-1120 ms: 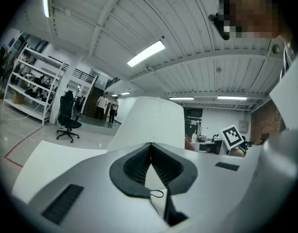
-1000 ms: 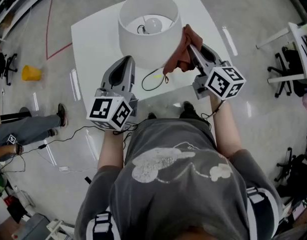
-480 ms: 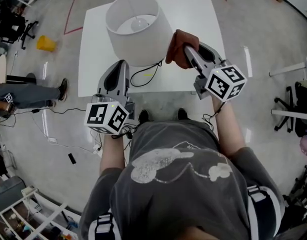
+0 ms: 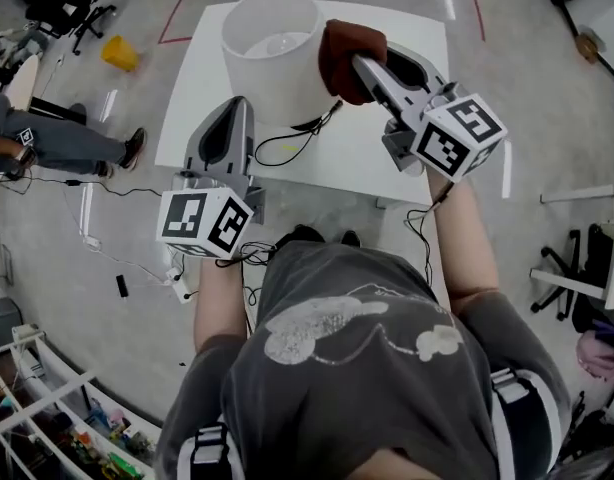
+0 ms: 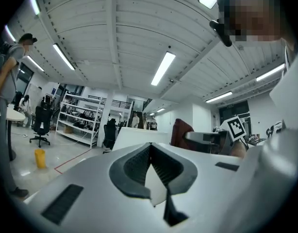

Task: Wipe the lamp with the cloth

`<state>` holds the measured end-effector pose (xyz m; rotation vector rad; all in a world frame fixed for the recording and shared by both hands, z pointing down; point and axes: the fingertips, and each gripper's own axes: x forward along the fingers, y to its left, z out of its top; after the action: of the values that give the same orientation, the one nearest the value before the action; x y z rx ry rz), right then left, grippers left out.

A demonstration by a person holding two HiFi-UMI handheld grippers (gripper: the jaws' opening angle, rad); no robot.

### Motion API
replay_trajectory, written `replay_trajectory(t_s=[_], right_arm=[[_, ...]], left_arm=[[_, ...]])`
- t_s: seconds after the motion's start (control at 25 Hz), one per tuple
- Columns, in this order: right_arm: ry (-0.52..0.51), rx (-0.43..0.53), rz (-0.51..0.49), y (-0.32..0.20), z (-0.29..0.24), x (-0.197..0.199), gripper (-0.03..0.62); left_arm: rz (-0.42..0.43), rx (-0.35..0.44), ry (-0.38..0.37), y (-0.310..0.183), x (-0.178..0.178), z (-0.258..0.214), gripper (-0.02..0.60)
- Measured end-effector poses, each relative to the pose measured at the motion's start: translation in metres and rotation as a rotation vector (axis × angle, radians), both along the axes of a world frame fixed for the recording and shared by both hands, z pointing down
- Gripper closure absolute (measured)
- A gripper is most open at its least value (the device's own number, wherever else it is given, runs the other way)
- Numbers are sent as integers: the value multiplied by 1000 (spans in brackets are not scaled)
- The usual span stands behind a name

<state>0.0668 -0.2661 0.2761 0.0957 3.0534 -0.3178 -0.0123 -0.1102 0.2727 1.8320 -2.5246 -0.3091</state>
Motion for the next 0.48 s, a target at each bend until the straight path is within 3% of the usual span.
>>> replay_trajectory(t_s=[0.2,0.48], right_arm=[[77,60,50,-13,8,-27,503],[169,3,160,-48,40,-33,503]], left_arm=[[7,-1,5,-7,-9,0,574],[80,-19,35,-22,-10,10,574]])
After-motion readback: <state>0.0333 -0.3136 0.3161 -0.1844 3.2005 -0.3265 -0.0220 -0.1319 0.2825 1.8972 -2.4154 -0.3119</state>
